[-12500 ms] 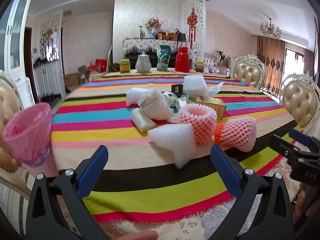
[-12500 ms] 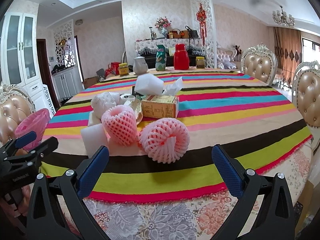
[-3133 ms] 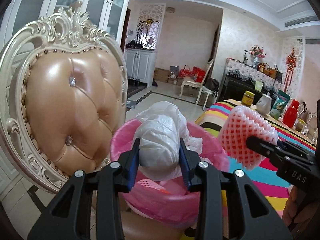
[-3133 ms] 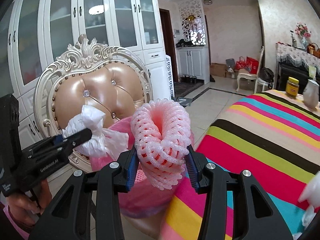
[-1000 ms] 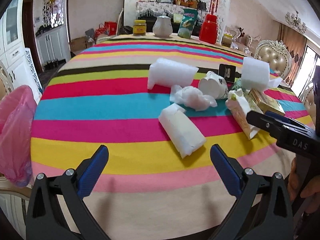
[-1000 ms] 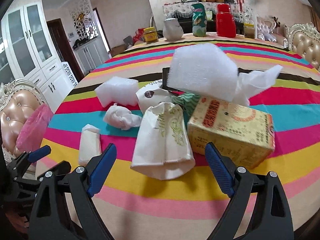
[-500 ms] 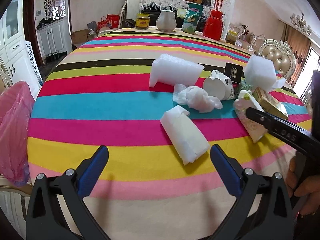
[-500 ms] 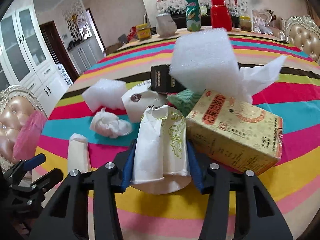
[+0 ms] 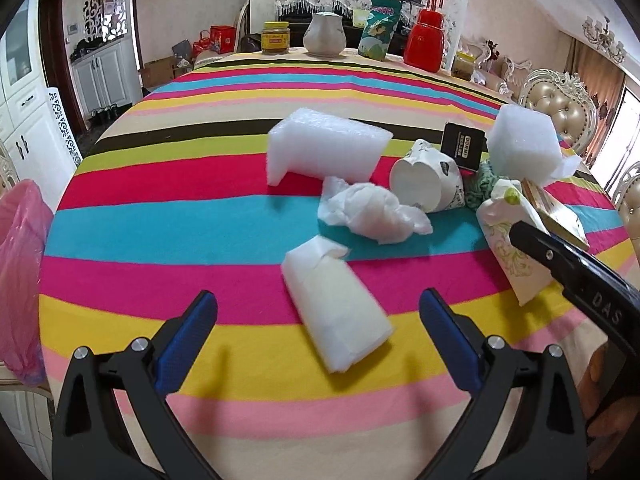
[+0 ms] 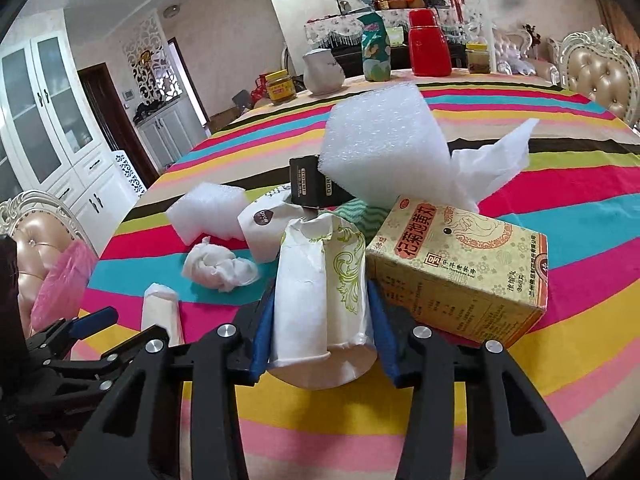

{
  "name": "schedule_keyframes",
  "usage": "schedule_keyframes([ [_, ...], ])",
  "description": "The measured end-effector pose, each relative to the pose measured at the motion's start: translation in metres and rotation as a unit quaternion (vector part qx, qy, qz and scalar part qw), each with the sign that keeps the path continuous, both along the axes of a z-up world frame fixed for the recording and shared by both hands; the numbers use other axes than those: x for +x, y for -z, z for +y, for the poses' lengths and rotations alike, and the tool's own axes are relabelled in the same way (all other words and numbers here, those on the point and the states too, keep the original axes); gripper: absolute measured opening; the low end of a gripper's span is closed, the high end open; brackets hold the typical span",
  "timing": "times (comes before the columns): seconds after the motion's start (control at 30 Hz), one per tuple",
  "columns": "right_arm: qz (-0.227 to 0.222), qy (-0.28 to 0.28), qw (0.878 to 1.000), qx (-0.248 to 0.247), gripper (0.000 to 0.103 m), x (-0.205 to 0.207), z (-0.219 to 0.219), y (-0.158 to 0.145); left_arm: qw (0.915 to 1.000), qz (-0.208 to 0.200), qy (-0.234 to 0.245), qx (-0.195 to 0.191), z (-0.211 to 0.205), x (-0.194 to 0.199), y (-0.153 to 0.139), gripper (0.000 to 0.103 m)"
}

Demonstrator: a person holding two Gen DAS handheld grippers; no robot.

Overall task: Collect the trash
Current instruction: 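Grasp the white foam sleeve with the left gripper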

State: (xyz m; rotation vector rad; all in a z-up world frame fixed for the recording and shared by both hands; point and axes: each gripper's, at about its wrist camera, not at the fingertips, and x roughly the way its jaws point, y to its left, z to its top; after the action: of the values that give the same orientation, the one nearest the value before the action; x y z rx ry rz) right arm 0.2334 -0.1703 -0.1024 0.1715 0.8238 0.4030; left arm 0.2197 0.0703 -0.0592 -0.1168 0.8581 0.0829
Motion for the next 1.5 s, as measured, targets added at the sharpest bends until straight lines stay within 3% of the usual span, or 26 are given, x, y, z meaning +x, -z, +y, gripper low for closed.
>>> schedule_keyframes([
  [0.03,0.000,0.002,1.000,0.000,0.044,0.000,-0.001,0.000,1.0000,0.002,0.001,0.003,-0.002,0.003,0.001,0.093],
  [0.1,-0.001,0.005,1.000,0.000,0.044,-0.001,-0.002,0.000,0.9999,0.012,0.005,0.007,-0.007,0.008,0.005,0.074],
  [0.13,-0.001,0.005,1.000,0.001,0.044,0.000,-0.003,0.000,0.9998,0.019,0.008,0.006,-0.008,0.010,0.008,0.070],
  [0.17,-0.001,0.006,1.000,0.002,0.044,0.000,-0.004,0.000,0.9996,0.024,0.011,0.004,-0.009,0.011,0.011,0.054],
  [0.23,-0.001,0.007,1.000,0.002,0.044,-0.001,-0.002,0.000,0.9994,0.023,0.019,0.015,-0.012,0.009,0.014,0.051],
  [0.3,-0.003,0.007,1.000,0.001,0.044,-0.001,-0.001,-0.001,0.9994,0.015,0.027,0.012,-0.013,0.004,0.011,0.038],
  [0.87,-0.032,-0.014,0.999,0.002,0.044,-0.012,0.004,-0.008,0.9967,-0.080,-0.009,0.012,0.015,-0.039,-0.021,0.036],
  [1.5,-0.074,-0.087,0.993,0.006,0.044,-0.045,0.041,-0.035,0.9899,-0.128,-0.057,0.024,0.064,-0.090,-0.040,0.036],
])
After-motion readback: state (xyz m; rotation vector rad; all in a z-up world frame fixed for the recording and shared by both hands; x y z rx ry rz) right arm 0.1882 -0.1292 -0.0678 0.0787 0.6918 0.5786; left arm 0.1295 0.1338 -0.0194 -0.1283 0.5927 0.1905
